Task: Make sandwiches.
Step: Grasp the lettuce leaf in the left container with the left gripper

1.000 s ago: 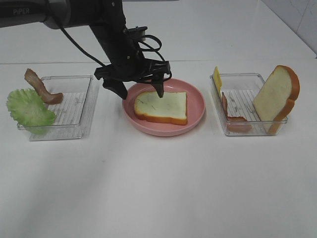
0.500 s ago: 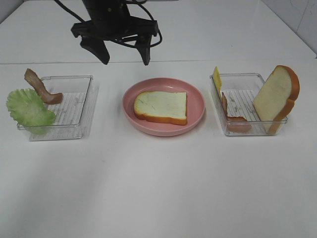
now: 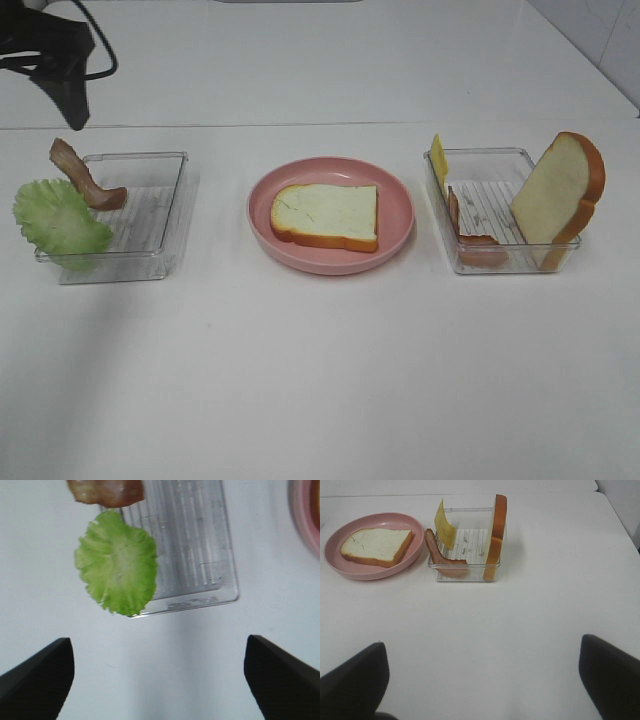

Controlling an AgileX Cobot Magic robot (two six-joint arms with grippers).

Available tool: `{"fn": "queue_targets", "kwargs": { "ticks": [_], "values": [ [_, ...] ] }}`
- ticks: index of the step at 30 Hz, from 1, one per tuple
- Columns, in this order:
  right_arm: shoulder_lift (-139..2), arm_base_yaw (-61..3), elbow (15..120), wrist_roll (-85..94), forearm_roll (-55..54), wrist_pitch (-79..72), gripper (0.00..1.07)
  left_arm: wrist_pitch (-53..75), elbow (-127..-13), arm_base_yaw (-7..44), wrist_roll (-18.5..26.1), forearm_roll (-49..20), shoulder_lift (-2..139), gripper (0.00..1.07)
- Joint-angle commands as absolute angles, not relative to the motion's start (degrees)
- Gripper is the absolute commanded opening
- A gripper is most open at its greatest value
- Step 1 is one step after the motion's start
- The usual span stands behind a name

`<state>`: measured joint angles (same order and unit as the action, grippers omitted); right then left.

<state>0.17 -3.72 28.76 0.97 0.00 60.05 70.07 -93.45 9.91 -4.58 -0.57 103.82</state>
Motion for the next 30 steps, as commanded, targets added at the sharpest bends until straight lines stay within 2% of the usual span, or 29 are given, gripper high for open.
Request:
{"fn": "queue_targets", "kwargs": {
  "ticks": [1, 5, 11, 30],
  "values": [
    [1.5, -3.6, 28.7, 1.0, 0.0, 60.2, 0.98, 73.1, -92.6, 7.4, -2.2, -0.5, 103.5, 0.85],
    [1.5, -3.6, 28.7, 1.0, 0.0, 60.2, 0.98, 72.0, -92.6, 3.6, 1.9, -0.6, 105.0, 0.85],
    [1.5, -3.6, 28.7, 1.0, 0.0, 60.2, 0.98, 68.0, -92.5, 2.3, 4.6, -0.6, 109.8, 0.85],
    [1.5, -3.6, 28.7, 1.0, 0.0, 60.2, 0.98, 63.1, -92.5, -0.9, 5.9, -2.9, 119.6, 0.85]
  ]
}}
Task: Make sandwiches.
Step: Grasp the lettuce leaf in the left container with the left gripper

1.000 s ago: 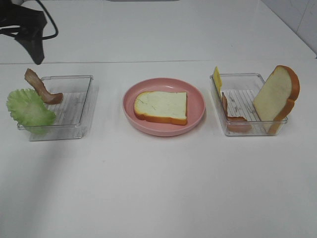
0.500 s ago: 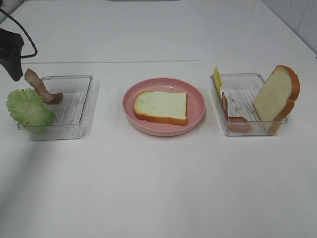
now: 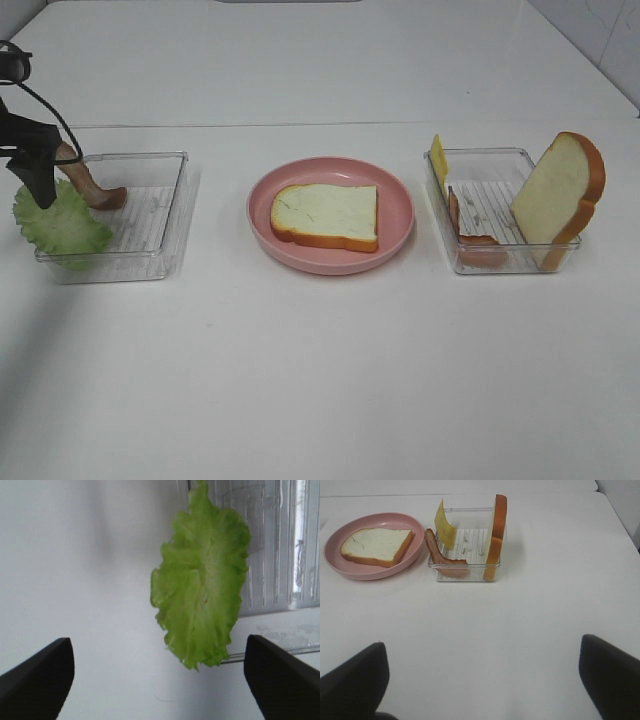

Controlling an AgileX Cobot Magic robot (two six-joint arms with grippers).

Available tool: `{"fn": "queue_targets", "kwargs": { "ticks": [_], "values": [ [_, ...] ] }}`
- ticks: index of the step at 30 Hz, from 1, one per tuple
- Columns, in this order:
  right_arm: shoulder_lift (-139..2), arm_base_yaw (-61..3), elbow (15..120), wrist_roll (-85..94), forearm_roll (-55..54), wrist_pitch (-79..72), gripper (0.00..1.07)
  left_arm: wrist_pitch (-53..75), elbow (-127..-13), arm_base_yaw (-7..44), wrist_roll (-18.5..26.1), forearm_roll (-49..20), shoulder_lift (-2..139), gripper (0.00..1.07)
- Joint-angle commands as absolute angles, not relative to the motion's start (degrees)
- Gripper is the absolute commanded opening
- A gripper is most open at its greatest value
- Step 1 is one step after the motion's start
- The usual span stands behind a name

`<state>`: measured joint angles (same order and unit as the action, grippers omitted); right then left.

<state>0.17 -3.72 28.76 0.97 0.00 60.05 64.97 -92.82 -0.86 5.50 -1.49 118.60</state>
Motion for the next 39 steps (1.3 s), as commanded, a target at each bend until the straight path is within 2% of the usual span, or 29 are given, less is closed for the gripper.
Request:
{"fn": "queue_targets", "kwargs": {
  "ticks": [1, 9, 17, 18, 19, 20, 21, 22, 23, 24, 25, 26, 27, 28, 39],
  "values": [
    [1.5, -3.6, 28.7, 1.0, 0.0, 60.2, 0.98, 62.1, -92.5, -0.9, 5.9, -3.2, 120.5, 0.84],
    [1.5, -3.6, 28.7, 1.0, 0.0, 60.2, 0.98, 59.7, -92.5, -0.9, 5.8, -3.8, 123.0, 0.80],
    [1.5, -3.6, 28.7, 1.0, 0.0, 60.2, 0.98, 57.2, -92.5, -0.7, 5.9, -4.3, 123.5, 0.68],
    [1.5, -3.6, 28.7, 1.0, 0.0, 60.2, 0.98, 57.1, -92.5, -0.7, 5.9, -4.7, 123.5, 0.61],
    [1.5, -3.6, 28.7, 1.0, 0.0, 60.2, 0.98, 57.1, -92.5, -0.7, 5.9, -4.7, 123.5, 0.61],
    [1.5, -3.6, 28.7, 1.0, 0.0, 60.2, 0.98, 57.0, -92.5, -0.7, 5.9, -4.8, 123.5, 0.56],
    [1.5, -3.6, 28.7, 1.0, 0.0, 60.2, 0.98, 57.0, -92.5, -0.7, 5.9, -5.2, 123.5, 0.44],
    [1.5, -3.6, 28.7, 1.0, 0.0, 60.2, 0.98, 57.0, -92.5, -0.7, 5.9, -5.2, 123.5, 0.44],
    [1.5, -3.6, 28.7, 1.0, 0.0, 60.2, 0.98, 57.0, -92.5, -0.7, 6.0, -5.3, 123.5, 0.37],
    [1.5, -3.6, 28.7, 1.0, 0.0, 60.2, 0.98, 57.2, -92.5, -0.7, 6.8, -5.6, 123.5, 0.23],
    [1.5, -3.6, 28.7, 1.0, 0.0, 60.2, 0.98, 57.2, -92.5, -0.7, 6.8, -5.6, 123.5, 0.23],
    [1.5, -3.6, 28.7, 1.0, 0.0, 60.2, 0.98, 57.3, -92.5, -0.7, 7.7, -5.6, 123.5, 0.07],
    [1.5, -3.6, 28.7, 1.0, 0.0, 60.2, 0.98, 57.3, -92.5, -0.7, 7.7, -5.6, 123.5, 0.07],
    [1.5, -3.6, 28.7, 1.0, 0.0, 60.2, 0.98, 57.4, -92.5, -0.7, 8.1, -5.6, 123.4, 0.00],
    [1.5, -3.6, 28.7, 1.0, 0.0, 60.2, 0.98, 60.4, -92.5, -0.5, 8.7, -6.5, 122.1, 0.00]
  ]
}}
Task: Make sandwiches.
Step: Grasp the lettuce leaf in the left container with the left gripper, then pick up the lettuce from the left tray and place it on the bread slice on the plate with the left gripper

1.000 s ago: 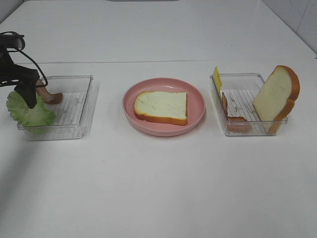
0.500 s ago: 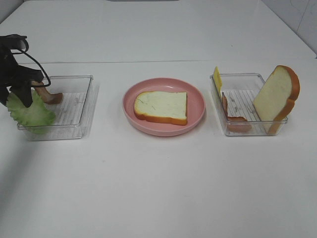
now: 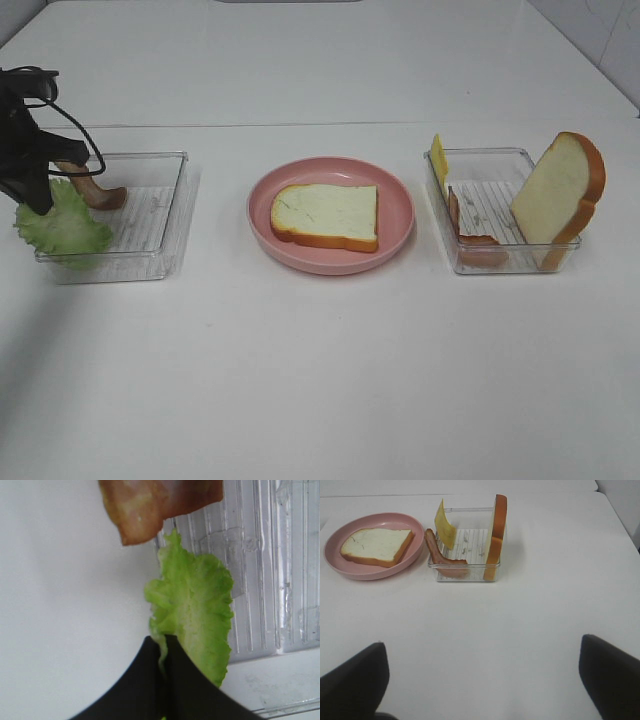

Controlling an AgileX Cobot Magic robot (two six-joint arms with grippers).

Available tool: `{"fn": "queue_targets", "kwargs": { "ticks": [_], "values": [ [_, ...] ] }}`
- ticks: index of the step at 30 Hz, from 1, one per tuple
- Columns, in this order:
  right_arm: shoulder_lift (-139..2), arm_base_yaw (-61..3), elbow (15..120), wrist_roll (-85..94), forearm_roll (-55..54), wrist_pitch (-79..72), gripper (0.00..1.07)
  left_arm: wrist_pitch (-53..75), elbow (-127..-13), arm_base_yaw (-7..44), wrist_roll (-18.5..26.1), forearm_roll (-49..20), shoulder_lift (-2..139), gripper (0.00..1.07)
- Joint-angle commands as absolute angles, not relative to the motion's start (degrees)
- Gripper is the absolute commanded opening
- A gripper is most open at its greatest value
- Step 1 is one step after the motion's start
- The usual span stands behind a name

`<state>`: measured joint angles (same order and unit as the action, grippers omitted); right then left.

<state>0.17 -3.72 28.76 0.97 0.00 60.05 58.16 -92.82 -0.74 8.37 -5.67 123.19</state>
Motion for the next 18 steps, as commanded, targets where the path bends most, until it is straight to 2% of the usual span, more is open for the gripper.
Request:
{"fn": "queue_targets", "kwargs": {
  "ticks": [1, 12, 18],
  "values": [
    [1.5, -3.6, 28.7, 1.0, 0.0, 60.2, 0.98, 60.5, -92.5, -0.2, 8.7, -7.4, 120.9, 0.00],
    [1.5, -3.6, 28.7, 1.0, 0.0, 60.2, 0.98, 61.8, -92.6, 5.2, 10.1, -11.3, 113.3, 0.00],
    [1.5, -3.6, 28.7, 1.0, 0.0, 60.2, 0.98, 61.5, -97.2, 9.7, 9.9, -18.5, 111.6, 0.00]
  ]
}}
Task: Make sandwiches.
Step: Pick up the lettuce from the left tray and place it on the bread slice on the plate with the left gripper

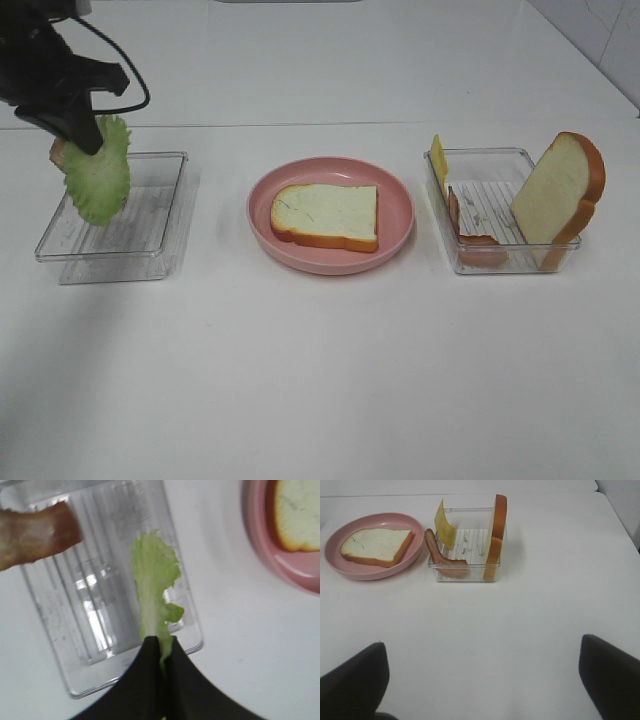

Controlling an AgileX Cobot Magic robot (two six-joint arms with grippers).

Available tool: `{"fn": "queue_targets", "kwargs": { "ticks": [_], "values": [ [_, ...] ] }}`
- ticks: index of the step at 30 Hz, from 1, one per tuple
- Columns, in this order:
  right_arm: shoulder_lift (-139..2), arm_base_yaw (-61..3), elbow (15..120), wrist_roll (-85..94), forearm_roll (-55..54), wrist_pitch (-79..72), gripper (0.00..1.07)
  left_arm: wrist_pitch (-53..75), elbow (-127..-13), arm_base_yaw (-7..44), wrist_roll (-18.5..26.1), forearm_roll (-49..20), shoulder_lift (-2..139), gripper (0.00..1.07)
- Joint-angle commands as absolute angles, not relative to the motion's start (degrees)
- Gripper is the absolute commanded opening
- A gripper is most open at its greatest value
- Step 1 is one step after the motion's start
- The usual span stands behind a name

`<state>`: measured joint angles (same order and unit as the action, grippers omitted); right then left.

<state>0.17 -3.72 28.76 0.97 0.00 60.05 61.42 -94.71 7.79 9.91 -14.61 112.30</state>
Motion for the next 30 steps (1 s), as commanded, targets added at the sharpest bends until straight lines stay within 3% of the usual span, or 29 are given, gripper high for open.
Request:
{"fn": "queue_targets", "kwargs": {
  "ticks": [1, 8, 16, 30],
  "values": [
    [1.5, -3.6, 28.7, 1.0, 0.0, 60.2, 0.98, 61.4, -98.1, 10.3, 10.0, -19.5, 111.7, 0.00],
    [1.5, -3.6, 28.7, 1.0, 0.0, 60.2, 0.98, 59.0, -104.0, 14.0, 10.6, -26.8, 114.7, 0.00],
    [1.5, -3.6, 28.7, 1.0, 0.0, 60.2, 0.98, 57.2, -114.4, 18.7, 19.7, -42.2, 126.3, 0.00],
    [1.5, -3.6, 28.7, 1.0, 0.0, 60.2, 0.98, 57.3, -131.6, 23.9, 20.9, -50.3, 143.0, 0.00]
  ]
}}
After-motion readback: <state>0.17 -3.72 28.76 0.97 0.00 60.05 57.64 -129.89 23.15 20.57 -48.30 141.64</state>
